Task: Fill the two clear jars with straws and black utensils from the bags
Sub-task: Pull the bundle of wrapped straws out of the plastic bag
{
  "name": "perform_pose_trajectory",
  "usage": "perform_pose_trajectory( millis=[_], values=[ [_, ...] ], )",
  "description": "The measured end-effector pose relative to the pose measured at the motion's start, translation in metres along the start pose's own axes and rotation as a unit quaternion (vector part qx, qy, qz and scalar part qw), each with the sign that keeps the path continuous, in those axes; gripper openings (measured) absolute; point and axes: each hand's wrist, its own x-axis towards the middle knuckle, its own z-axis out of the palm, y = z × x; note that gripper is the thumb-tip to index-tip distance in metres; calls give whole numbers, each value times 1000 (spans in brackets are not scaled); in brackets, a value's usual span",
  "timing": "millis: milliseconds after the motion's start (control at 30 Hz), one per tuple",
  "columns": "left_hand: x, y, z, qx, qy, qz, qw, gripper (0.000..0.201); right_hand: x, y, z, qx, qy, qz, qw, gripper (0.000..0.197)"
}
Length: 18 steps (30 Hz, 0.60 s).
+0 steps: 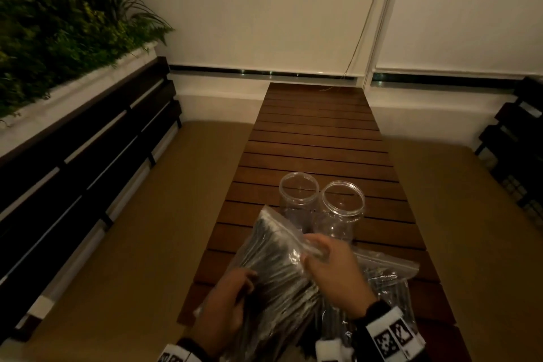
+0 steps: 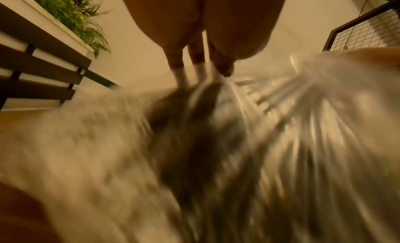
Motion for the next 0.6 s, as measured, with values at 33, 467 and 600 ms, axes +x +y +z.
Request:
perform_pose_trajectory(
  millis=[33, 467, 600],
  values=[
    [5, 2, -4, -5, -15, -1, 1000, 32, 0, -4, -2, -11, 15, -23, 1000, 26],
    [105, 84, -65, -85, -14, -81, 993, 50, -34, -10, 35, -148, 91, -222, 960, 32],
    [116, 83, -68, -2, -73, -121, 990, 44, -41, -8, 35, -151, 23, -199, 968, 47]
  ],
)
